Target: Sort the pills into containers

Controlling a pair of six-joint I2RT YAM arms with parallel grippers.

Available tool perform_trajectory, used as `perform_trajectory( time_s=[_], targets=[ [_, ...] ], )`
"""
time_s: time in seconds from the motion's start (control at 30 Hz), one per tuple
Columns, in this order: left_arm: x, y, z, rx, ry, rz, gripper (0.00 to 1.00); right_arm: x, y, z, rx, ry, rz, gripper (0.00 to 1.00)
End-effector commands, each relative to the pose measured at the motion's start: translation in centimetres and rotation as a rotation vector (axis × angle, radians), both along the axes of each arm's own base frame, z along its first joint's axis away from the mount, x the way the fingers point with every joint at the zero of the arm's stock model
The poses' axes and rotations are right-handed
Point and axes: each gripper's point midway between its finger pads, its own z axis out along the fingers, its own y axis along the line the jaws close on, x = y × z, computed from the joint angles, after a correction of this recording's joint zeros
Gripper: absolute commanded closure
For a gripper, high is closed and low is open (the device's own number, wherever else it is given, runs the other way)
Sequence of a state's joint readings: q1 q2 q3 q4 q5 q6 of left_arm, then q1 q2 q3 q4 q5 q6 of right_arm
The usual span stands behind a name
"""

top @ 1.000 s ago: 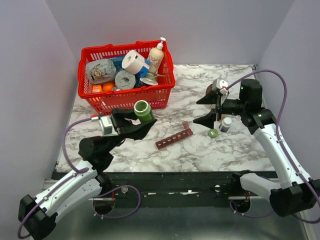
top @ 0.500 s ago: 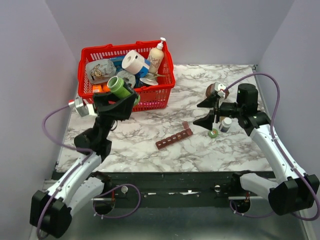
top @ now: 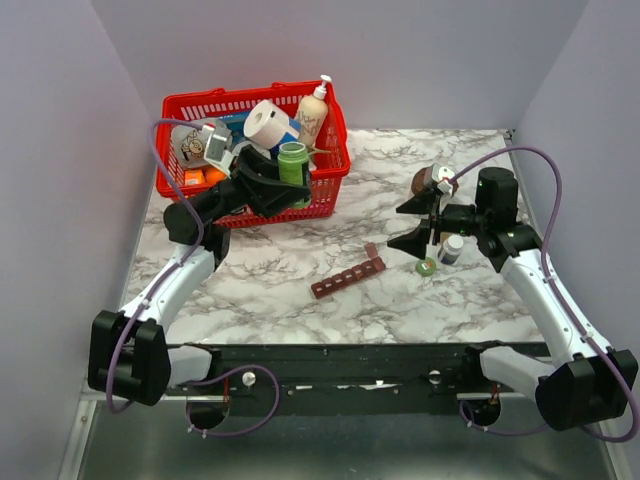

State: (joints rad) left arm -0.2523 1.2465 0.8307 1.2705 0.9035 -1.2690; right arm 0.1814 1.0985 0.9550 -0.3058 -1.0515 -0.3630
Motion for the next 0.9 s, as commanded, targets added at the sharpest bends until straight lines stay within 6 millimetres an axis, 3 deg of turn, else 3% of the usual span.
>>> perform_trajectory(
  time_s=[0.0, 0.03, 0.07, 0.13, 0.17, 0.2, 0.23, 0.3, 0.33, 0.37, 0.4, 0.43, 0.47, 0.5, 0.53, 0.57, 0.6, 0.63, 0.73, 0.83, 0.87],
  targets=[
    [-4.7, -0.5, 0.3, 0.200, -0.396, -0.087, 1.00, 0.3, -0.1, 0.5, 0.013, -0.027, -0.001, 0.00],
    [-3.5, -0.1, 0.3, 0.292, -0.679, 0.088, 1.00, 0.4, -0.2, 0.6, 0.009, -0.034, -0.012, 0.00],
    [0.7, 0.6, -5.2, 0.555, -0.391, 0.220, 1.00, 0.4, -0.2, 0.7, 0.008, -0.040, -0.014, 0.00],
    [1.6, 0.9, -7.8, 0.817, -0.500, 0.355, 1.00, 0.4, -0.5, 0.7, 0.005, -0.045, -0.025, 0.00],
    [2.4, 1.5, -8.0, 0.904, -0.549, 0.397, 1.00, 0.4, -0.5, 0.7, 0.004, -0.048, -0.028, 0.00],
    [3.9, 3.2, -10.0, 1.032, -0.505, 0.487, 1.00, 0.4, -0.5, 0.8, 0.006, -0.049, -0.027, 0.00],
    [3.8, 3.4, -9.9, 1.057, -0.547, 0.527, 1.00, 0.4, -0.5, 0.8, 0.007, -0.048, -0.024, 0.00],
    [3.1, 2.2, -9.9, 0.958, -0.576, 0.530, 1.00, 0.7, -0.5, 0.8, 0.008, -0.041, -0.028, 0.00],
    [1.4, 1.8, -8.2, 0.845, -0.603, 0.520, 1.00, 0.7, -0.6, 0.9, 0.008, -0.041, -0.030, 0.00],
    [0.3, 1.0, -9.3, 0.764, -0.574, 0.454, 1.00, 0.7, -0.6, 0.9, 0.008, -0.042, -0.033, 0.00],
    [-0.4, 0.9, -5.5, 0.546, -0.502, 0.455, 1.00, 0.7, -0.6, 0.8, 0.007, -0.041, -0.031, 0.00],
    [-3.0, -0.1, -4.8, 0.436, -0.510, 0.295, 1.00, 0.6, -0.6, 0.9, 0.008, -0.042, -0.031, 0.00],
    [-3.6, -0.3, -5.9, 0.365, -0.412, 0.220, 1.00, 0.6, -0.6, 0.9, 0.008, -0.043, -0.030, 0.00],
    [-5.8, -0.2, -2.0, 0.202, -0.570, 0.198, 1.00, 0.6, -0.7, 0.8, 0.009, -0.040, -0.030, 0.00],
    [-6.7, -0.9, -3.1, 0.158, -0.386, 0.033, 1.00, 0.5, -0.6, 0.7, 0.009, -0.037, -0.027, 0.00],
    [-7.5, -1.0, -3.0, 0.131, -0.365, -0.041, 1.00, 0.5, -0.6, 0.8, 0.011, -0.037, -0.028, 0.00],
    [-9.8, -0.6, -1.4, 0.061, -0.503, -0.091, 1.00, 0.5, -0.6, 0.9, 0.011, -0.040, -0.028, 0.00],
    [-9.5, -0.9, -2.5, 0.051, -0.319, -0.219, 1.00, 0.4, -0.6, 0.8, 0.012, -0.036, -0.024, 0.00],
    [-10.0, -2.2, -3.8, 0.142, -0.317, -0.331, 1.00, 0.4, -0.6, 0.9, 0.015, -0.043, -0.024, 0.00],
    [-9.2, -1.8, -5.4, 0.207, -0.366, -0.272, 1.00, 0.5, -0.8, 0.8, 0.008, -0.051, -0.035, 0.00],
    [-7.7, -1.9, -6.1, 0.237, -0.512, -0.171, 1.00, 0.6, -0.9, 0.8, 0.002, -0.058, -0.044, 0.00]
  ],
)
